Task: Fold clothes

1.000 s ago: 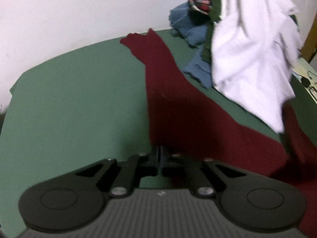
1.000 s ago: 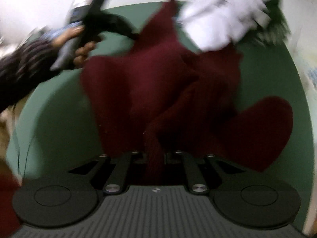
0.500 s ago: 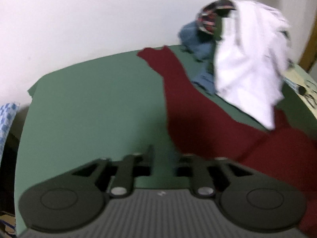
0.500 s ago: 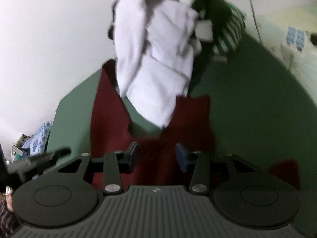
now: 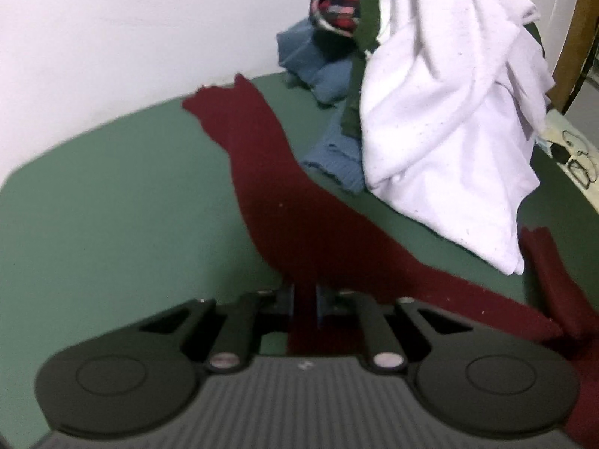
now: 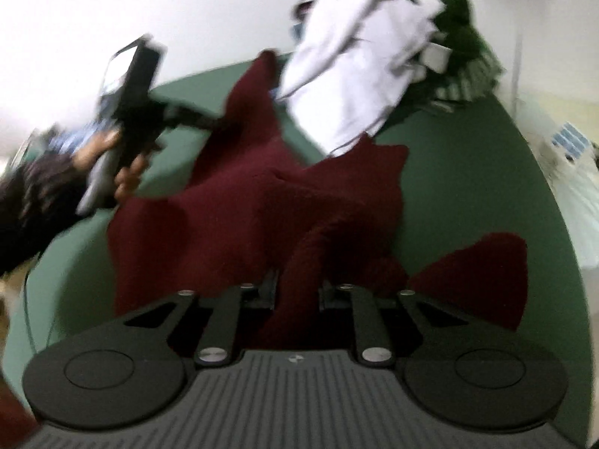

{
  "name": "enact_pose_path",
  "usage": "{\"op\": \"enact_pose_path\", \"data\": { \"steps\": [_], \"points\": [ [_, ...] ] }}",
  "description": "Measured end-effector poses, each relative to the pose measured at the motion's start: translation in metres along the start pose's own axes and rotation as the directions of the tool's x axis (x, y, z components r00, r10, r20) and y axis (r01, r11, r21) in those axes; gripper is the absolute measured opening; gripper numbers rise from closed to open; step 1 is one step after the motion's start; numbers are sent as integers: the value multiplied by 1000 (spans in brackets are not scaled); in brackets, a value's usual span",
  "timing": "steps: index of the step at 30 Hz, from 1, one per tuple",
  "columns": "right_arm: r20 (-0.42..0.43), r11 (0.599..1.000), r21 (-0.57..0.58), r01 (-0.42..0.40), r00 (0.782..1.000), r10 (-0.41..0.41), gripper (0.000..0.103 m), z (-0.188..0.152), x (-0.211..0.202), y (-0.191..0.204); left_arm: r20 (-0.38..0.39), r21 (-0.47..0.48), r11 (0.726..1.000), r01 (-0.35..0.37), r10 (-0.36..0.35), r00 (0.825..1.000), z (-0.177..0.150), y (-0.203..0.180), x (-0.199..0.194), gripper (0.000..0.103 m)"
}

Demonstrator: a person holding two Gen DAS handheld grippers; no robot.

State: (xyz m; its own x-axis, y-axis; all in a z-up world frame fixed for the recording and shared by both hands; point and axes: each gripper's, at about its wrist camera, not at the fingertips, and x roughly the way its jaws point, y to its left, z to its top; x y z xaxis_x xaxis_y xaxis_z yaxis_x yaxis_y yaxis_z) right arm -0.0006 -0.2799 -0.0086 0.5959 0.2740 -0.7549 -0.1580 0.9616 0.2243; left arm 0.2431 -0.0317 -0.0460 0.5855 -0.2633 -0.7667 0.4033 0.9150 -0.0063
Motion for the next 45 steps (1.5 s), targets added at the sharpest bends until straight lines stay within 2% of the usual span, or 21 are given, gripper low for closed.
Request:
{"op": "enact_pose_path", "data": {
  "steps": [3,5,7,9,11,14,16,18,19,20,22,23,26,28,30,31,33,36,42,44,45],
  "points": [
    [78,995,98,17,997,-25,41,20,-12,-17,34,-2,1000,-6,6,999,-9,-1,-19,8],
    [141,970,243,8,989,-44,63,40,-8,-34,58,-32,999,2,-1,998,-15,4,-35,8],
    [139,936,351,13,988,-66,69,56,15,-44,88,-81,997,5,2,996,-21,14,-58,8],
    [93,929,364,61,991,-102,68,71,50,-45,110,-128,992,8,6,994,-27,24,-80,8],
    [40,927,353,126,988,-149,65,79,82,-47,128,-168,986,9,13,992,-37,36,-102,8],
    [-76,916,299,267,964,-256,59,82,130,-43,148,-208,978,-10,41,988,-58,52,-136,8],
    [-49,933,205,295,956,-291,61,78,138,-28,160,-246,969,-15,56,985,-74,62,-157,8],
    [-53,945,100,311,950,-307,58,75,146,-11,172,-282,960,-6,57,983,-88,68,-175,8],
    [-34,947,54,318,948,-316,40,73,147,-3,173,-287,958,-5,57,983,-93,68,-180,8],
    [-27,951,26,309,951,-309,9,72,148,4,173,-290,957,-5,58,983,-98,68,-185,8],
    [-43,938,13,346,937,-345,4,75,145,15,185,-279,960,-11,65,981,-102,66,-195,8],
    [-31,937,32,347,938,-346,4,78,136,18,195,-274,962,-11,67,979,-103,67,-201,8],
    [98,952,166,258,956,-276,4,87,70,18,253,-270,963,-4,75,964,-105,78,-233,8],
    [219,951,250,181,946,-237,4,94,10,18,299,-258,966,-16,96,949,-105,89,-261,8],
    [333,941,316,120,915,-228,4,97,-53,20,343,-246,969,-29,115,932,-106,100,-291,8],
    [384,936,331,115,890,-245,4,96,-82,25,364,-239,970,-36,124,923,-108,106,-306,8],
    [478,928,352,126,828,-293,4,92,-139,37,405,-225,973,-52,142,903,-111,119,-337,8],
    [585,911,377,170,718,-376,4,80,-208,55,463,-215,972,-97,189,866,-120,139,-385,9],
    [668,858,476,194,554,-496,4,48,-298,71,536,-251,949,-192,301,788,-130,177,-449,9],
    [668,830,520,201,510,-542,4,40,-316,68,538,-275,938,-211,332,775,-135,186,-460,9],
    [663,815,547,193,495,-562,4,37,-323,65,532,-281,936,-212,336,777,-138,189,-462,9]
  ]
}}
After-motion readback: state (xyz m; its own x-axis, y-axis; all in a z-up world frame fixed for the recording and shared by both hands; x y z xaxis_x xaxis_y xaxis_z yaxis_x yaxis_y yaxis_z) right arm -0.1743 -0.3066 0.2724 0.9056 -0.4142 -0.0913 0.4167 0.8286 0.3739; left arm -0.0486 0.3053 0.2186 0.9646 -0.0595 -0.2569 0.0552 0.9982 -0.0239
